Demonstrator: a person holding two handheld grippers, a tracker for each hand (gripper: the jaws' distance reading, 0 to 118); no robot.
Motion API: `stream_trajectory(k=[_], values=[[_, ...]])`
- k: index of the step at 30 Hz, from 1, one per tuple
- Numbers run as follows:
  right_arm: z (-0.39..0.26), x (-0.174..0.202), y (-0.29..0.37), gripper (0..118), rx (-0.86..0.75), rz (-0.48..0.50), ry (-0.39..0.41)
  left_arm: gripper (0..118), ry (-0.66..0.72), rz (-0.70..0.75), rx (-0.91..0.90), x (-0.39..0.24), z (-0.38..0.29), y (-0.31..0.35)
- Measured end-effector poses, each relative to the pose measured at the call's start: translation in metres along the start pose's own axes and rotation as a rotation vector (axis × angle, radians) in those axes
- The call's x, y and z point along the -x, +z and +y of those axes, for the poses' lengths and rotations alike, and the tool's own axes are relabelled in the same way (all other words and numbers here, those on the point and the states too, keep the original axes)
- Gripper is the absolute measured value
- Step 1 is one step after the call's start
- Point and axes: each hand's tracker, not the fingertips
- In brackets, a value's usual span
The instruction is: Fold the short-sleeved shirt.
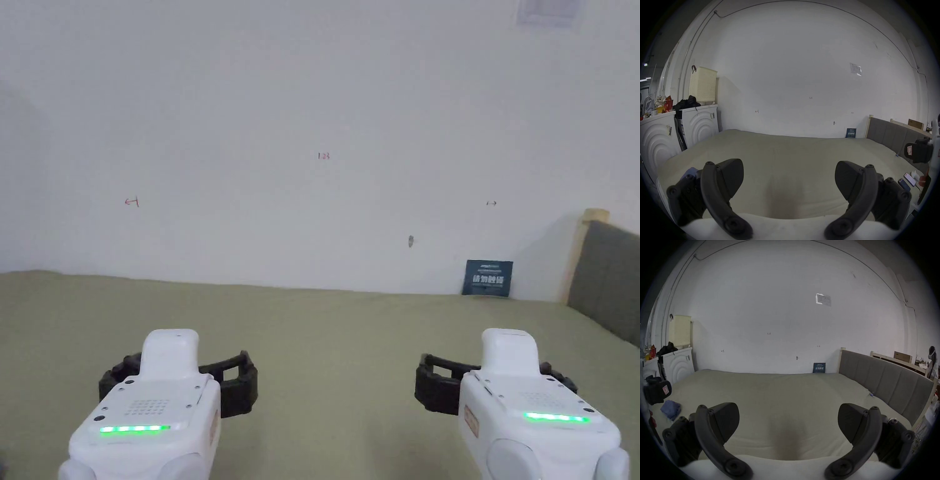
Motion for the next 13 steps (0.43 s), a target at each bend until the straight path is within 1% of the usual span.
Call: stream_trajectory(k=[1,2,4,8,10,13], values=[[-0.0001,0.0011,0.0007,118,-0.004,-0.012,0.021,116,-0.001,0.005,0.002,0.0001,-0.0006,-0.0001],[0.0,0.0019,0.002,118,-0.013,-0.005,0.035,116,-0.005,0.01,0.004,0.0003,-0.0005,0.0007],[0.0014,0.0027,0.0034,118,-0.012,0.006,0.04,116,-0.009,0.011,0.006,0.0003,-0.0006,0.0011],[0.0027,0.001,0.0041,118,-0.019,0.046,-0.004,116,-0.008,-0.007,0.01,0.0003,-0.0011,0.0018],[0.0066,0.0043,0.0069,118,0.005,0.019,0.0,116,-0.005,-0.01,0.012,0.0001,-0.0013,0.0019],[0.0073,0.0103,0.0093,118,-0.011,-0.037,0.012,116,-0.018,-0.013,0.009,-0.0019,-0.0021,0.0017]])
